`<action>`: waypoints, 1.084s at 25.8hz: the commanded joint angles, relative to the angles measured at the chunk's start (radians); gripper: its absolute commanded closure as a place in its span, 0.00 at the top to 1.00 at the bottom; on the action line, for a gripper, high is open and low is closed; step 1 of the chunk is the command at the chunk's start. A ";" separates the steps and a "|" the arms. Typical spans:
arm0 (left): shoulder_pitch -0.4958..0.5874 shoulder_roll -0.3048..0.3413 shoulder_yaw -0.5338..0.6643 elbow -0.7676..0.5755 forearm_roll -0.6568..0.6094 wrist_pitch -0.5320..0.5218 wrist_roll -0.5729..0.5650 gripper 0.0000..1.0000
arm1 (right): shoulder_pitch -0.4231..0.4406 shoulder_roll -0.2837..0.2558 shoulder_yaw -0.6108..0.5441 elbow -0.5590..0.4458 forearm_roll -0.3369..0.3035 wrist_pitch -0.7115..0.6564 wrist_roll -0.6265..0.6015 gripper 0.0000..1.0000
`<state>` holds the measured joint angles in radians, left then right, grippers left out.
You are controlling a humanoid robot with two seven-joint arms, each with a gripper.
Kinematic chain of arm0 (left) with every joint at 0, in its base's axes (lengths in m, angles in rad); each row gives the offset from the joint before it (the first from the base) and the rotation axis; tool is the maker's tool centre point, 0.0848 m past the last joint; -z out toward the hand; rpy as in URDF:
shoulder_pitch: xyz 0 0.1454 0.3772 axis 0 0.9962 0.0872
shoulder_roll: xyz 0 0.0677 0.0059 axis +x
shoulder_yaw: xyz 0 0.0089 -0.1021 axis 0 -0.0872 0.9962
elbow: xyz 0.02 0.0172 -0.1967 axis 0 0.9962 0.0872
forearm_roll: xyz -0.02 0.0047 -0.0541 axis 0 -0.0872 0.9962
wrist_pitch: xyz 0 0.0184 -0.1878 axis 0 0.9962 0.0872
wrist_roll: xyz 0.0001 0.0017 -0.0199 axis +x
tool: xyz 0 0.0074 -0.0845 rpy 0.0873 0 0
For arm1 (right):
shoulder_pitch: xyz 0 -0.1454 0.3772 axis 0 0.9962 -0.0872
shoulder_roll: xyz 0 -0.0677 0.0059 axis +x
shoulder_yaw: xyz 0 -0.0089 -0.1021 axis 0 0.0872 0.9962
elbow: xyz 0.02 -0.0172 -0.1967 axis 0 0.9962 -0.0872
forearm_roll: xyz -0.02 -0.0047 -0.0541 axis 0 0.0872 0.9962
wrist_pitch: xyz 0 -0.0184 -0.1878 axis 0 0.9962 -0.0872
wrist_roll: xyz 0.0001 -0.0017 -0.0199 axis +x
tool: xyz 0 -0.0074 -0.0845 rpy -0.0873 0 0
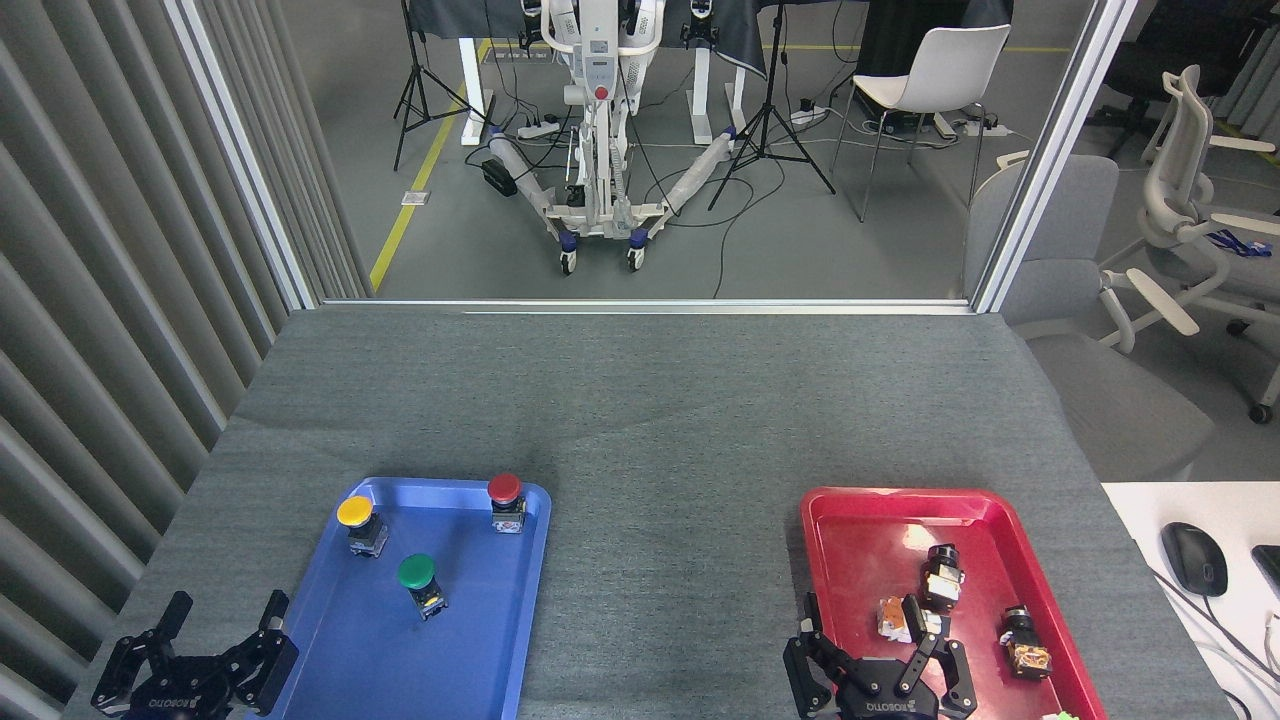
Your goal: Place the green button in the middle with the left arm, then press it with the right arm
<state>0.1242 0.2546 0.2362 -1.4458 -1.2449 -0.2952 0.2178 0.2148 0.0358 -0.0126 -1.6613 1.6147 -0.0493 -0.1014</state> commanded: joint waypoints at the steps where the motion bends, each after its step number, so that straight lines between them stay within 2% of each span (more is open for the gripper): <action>1: -0.008 0.000 0.000 0.009 0.009 -0.015 -0.001 0.99 | 0.000 -0.001 0.000 0.000 0.001 0.000 0.000 1.00; 28: -0.011 0.005 0.000 0.012 0.004 -0.030 0.003 0.99 | 0.000 0.001 -0.001 0.000 0.014 0.000 0.000 1.00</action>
<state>0.1128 0.2593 0.2362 -1.4343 -1.2404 -0.3260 0.2203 0.2148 0.0367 -0.0138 -1.6613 1.6281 -0.0482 -0.1014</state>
